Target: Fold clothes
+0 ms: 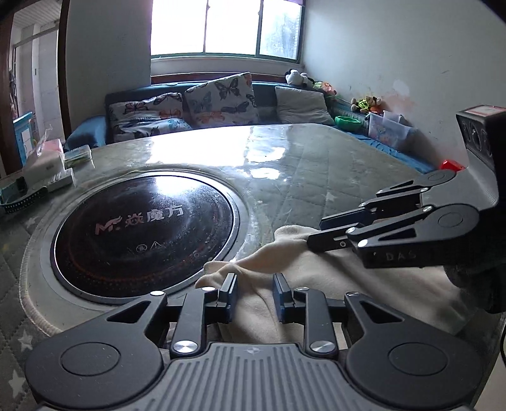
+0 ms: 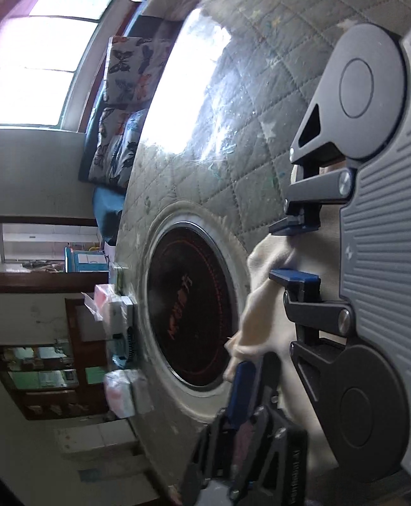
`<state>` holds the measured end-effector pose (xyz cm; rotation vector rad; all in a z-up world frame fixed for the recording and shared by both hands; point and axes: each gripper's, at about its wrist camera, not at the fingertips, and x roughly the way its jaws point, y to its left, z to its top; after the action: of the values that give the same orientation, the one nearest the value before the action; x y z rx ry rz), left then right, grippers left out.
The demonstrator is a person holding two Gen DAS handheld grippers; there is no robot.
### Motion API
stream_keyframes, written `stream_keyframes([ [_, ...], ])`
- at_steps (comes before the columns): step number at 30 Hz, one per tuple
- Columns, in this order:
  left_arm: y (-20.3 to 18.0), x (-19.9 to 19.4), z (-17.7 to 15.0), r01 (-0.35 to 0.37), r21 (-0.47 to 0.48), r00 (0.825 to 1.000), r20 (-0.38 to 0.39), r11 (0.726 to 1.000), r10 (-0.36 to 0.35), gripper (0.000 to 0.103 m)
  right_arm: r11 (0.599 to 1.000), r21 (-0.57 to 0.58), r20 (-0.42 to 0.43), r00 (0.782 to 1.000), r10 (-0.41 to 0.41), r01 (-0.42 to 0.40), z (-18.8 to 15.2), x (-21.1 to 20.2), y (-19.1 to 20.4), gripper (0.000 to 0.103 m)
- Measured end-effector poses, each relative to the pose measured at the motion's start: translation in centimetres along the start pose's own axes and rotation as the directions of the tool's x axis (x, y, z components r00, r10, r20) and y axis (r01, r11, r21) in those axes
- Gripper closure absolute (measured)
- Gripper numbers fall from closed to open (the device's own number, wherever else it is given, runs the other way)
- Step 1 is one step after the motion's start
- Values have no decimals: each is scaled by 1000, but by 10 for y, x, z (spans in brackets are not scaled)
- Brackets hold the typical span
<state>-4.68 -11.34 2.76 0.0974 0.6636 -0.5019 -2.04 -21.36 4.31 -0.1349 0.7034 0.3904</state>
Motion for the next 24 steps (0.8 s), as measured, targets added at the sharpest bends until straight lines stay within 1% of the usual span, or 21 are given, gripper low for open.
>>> stream_keyframes([
  [1,-1,-2,1,0,-1,1000,5,1000,0,76,1000,18,5,1000,8,-8,2,-1,-3,81],
  [4,-6,-10,4,7,3,1000,29,1000,-7,76,1000,4,29,1000,-3,3,2,-16,-6,81],
  [8,-23,-18,6,44,31,998,54,999,-45,76,999,-50,30,999,13,-12,-7,-41,0,81],
  [12,-39,-13,1,68,62,997,37,996,-70,76,995,-92,15,999,44,-43,-23,-61,11,81],
  [16,-45,-6,-8,60,75,998,16,995,-62,76,992,-111,11,998,54,-53,-46,-81,20,82],
  [24,-43,-5,-15,37,83,999,26,996,-40,75,998,-59,7,999,-37,38,-89,-116,6,82],
])
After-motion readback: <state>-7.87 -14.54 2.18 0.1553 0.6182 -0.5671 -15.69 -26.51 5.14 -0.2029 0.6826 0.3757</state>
